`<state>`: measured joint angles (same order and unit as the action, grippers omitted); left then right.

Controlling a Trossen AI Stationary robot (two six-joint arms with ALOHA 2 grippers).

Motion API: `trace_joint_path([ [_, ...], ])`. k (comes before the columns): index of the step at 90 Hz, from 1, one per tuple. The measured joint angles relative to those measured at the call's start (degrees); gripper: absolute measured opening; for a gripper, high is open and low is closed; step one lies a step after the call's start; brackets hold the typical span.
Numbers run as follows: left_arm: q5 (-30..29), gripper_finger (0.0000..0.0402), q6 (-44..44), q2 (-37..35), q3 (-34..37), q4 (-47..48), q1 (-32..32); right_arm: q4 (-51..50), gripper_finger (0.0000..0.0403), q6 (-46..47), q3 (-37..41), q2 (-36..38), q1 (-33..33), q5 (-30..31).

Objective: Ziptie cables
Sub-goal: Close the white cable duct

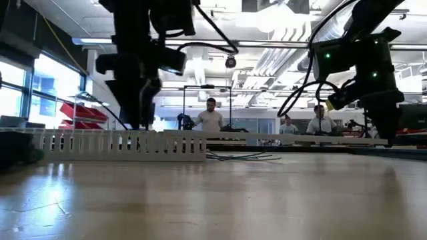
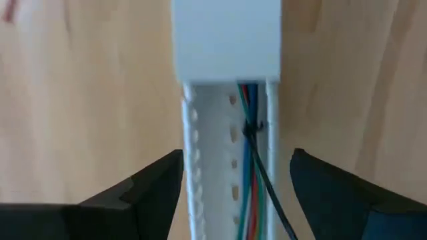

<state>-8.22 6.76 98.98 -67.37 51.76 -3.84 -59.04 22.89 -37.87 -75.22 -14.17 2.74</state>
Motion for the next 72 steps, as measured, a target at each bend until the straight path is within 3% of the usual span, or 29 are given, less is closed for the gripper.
trace_joint_path([
  [46,-2.3,0.0255,-0.9,0.1,5.5,-8.6,0.7,0.2,0.0011,0.0,0.0,0.3,0.0,-1.2],
  [72,-7.6,0.0255,-0.8,0.2,2.2,-3.4,-1.0,0.2,0.0011,-0.2,0.0,0.8,0.0,-2.3],
])
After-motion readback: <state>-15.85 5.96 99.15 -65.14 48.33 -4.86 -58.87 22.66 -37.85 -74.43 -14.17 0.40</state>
